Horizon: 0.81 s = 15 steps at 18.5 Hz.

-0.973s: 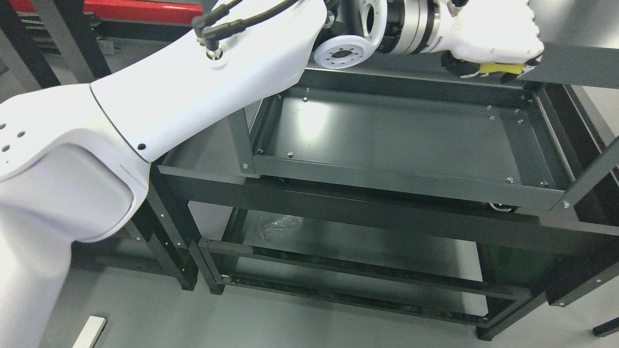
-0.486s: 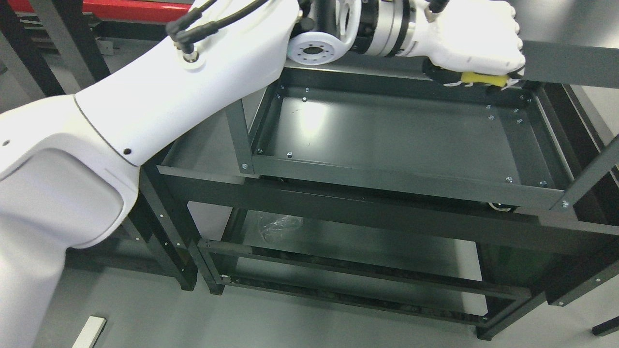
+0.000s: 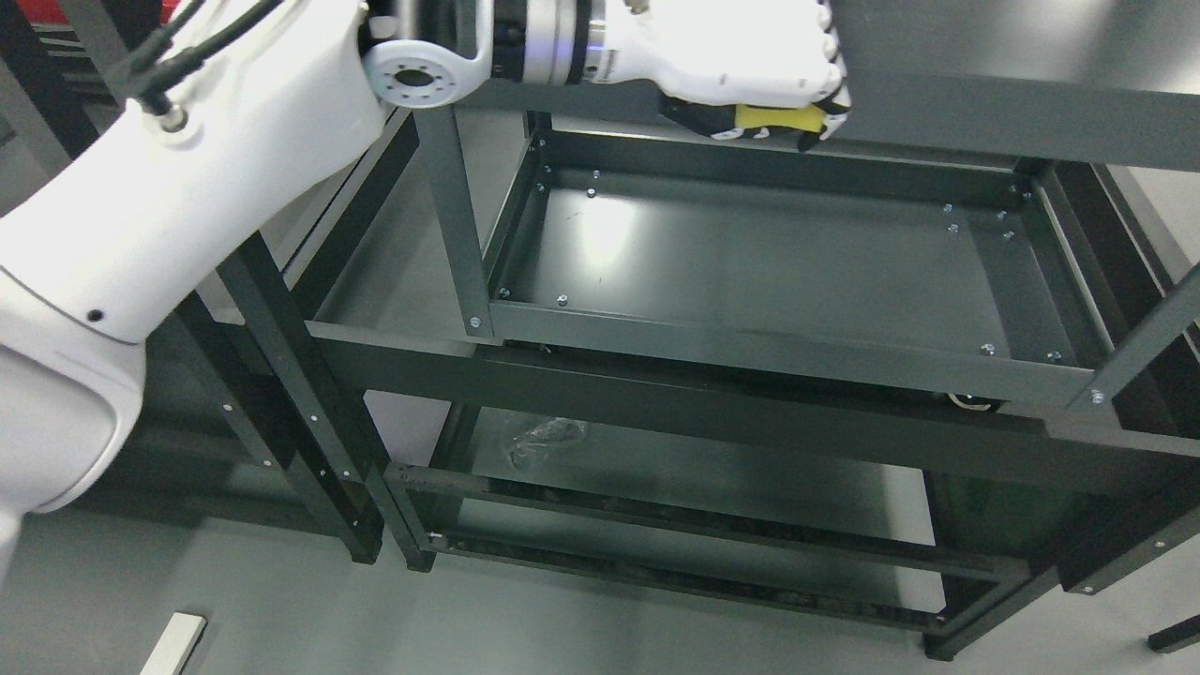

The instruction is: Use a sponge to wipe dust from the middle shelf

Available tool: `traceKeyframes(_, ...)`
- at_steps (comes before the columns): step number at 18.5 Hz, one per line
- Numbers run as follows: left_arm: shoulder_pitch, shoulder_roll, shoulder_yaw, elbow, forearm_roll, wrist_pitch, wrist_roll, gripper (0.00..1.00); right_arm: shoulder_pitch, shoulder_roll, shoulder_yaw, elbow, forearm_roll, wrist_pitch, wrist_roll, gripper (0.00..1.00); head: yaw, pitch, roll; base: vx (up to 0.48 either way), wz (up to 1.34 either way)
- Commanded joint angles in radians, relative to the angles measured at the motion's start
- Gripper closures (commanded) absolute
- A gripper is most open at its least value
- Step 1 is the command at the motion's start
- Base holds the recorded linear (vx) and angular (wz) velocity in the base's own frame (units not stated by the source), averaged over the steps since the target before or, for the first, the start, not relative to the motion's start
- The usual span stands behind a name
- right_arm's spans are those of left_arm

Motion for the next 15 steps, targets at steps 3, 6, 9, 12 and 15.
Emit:
traceKeyframes(3, 0.141, 0.335, 0.353, -0.148, 0.005, -0.006, -0.049, 1.0, 0.0, -0.017, 0.0, -0.017, 0.0, 0.073, 0.004, 0.0, 0.0, 0.0, 0.0, 0.0, 0.0)
traceKeyframes(6, 0.213, 0.372, 0.439, -0.151, 0.04, -0.006, -0.062, 1.0, 0.0, -0.017, 0.0, -0.017, 0.0, 0.073, 0.004, 0.0, 0.0, 0.0, 0.0, 0.0, 0.0)
traceKeyframes(9, 0.249, 0.29, 0.459, -0.151, 0.205, -0.006, -0.052, 1.0, 0.0, -0.017, 0.0, -0.017, 0.0, 0.073, 0.004, 0.0, 0.0, 0.0, 0.0, 0.0, 0.0)
traceKeyframes(12, 0.272, 0.114, 0.459, -0.148, 0.338, -0.006, -0.045, 1.0, 0.0, -0.017, 0.0, -0.017, 0.0, 0.073, 0.004, 0.0, 0.0, 0.0, 0.0, 0.0, 0.0)
traceKeyframes(15, 0.376, -0.158, 0.487, -0.139, 0.398, -0.006, -0.011, 1.0, 0.0, -0.017, 0.0, -0.017, 0.0, 0.073, 0.004, 0.0, 0.0, 0.0, 0.0, 0.0, 0.0)
